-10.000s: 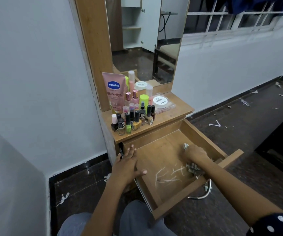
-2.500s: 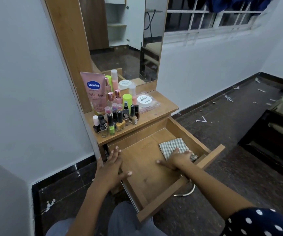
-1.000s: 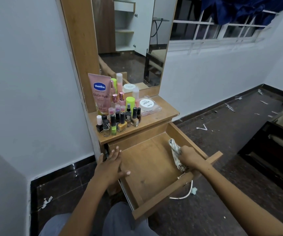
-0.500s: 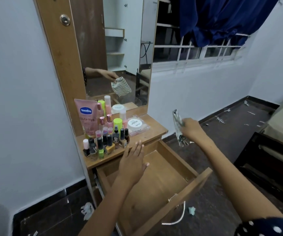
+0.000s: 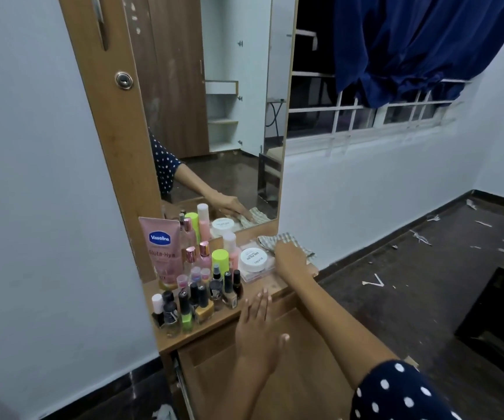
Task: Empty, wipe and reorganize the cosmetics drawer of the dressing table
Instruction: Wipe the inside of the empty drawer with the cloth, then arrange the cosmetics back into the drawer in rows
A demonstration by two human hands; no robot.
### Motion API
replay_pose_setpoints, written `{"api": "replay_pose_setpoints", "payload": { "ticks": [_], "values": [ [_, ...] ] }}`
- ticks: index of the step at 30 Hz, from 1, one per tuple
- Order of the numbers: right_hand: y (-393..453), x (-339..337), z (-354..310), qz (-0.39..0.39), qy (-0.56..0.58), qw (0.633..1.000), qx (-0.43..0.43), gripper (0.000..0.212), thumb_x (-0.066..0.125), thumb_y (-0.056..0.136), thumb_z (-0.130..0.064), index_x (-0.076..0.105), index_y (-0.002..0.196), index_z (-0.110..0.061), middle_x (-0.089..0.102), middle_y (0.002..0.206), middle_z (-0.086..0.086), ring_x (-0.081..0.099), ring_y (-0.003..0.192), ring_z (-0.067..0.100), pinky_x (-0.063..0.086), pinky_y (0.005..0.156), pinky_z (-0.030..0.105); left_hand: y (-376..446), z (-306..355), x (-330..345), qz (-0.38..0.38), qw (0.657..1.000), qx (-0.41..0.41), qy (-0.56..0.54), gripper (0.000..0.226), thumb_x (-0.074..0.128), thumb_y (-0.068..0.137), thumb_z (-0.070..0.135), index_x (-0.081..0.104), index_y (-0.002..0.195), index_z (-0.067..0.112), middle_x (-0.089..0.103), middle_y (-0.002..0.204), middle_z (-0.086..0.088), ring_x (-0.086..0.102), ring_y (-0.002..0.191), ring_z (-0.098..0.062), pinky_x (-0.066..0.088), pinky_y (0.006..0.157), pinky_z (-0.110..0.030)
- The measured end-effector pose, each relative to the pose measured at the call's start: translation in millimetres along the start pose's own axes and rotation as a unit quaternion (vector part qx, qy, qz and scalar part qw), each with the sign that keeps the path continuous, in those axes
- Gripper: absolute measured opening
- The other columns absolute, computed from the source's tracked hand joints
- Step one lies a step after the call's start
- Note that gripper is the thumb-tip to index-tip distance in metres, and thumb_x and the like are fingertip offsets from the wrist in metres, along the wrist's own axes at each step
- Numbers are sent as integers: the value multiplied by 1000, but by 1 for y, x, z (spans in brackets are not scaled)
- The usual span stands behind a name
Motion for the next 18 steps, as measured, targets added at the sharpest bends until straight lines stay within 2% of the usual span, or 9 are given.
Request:
{"api": "replay_pose_setpoints", "payload": {
  "ticks": [3,8,12,16,18],
  "values": [
    [1,11,5,4,20,1000,-4,27,37,94,-7,55,114,-2,61,119,20,58,111,35,46,90,41,0,0,0,20,999,-7,-27,71,19,102,48,-10,150,4,-20,157,-8,-19,145,-19,-17,115,-39],
    [-8,7,3,5,61,998,-30,24,38,94,-8,57,108,-2,63,113,19,58,104,33,44,84,36,-2,0,-4,23,999,-14,-32,63,16,104,40,-10,150,6,-17,158,-7,-18,145,-19,-14,115,-39],
    [-40,-13,3,53,105,991,-59,27,39,95,-10,57,115,-4,64,115,16,59,106,30,44,87,33,-15,-2,-17,64,995,5,-70,61,19,104,38,-7,151,10,-14,159,-5,-15,146,-18,-11,117,-36],
    [-114,-34,1,148,176,969,-87,27,46,97,-15,62,118,-9,68,113,8,64,102,24,47,84,30,-51,-17,-30,148,973,1,-177,54,21,104,35,12,153,16,1,160,-1,-4,147,-14,-14,113,-29],
    [-155,-28,-4,158,209,960,-95,24,52,95,-15,65,115,-12,71,107,3,67,96,19,50,82,29,-75,-30,-32,174,961,-17,-216,49,29,104,33,27,150,16,16,159,-1,11,147,-14,-3,116,-29]
  ]
}}
Point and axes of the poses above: each hand's wrist, its own y-axis towards the middle knuckle, its own x-axis out of the palm, z = x × y, the point moved 10 cm from there along y, towards the middle knuckle
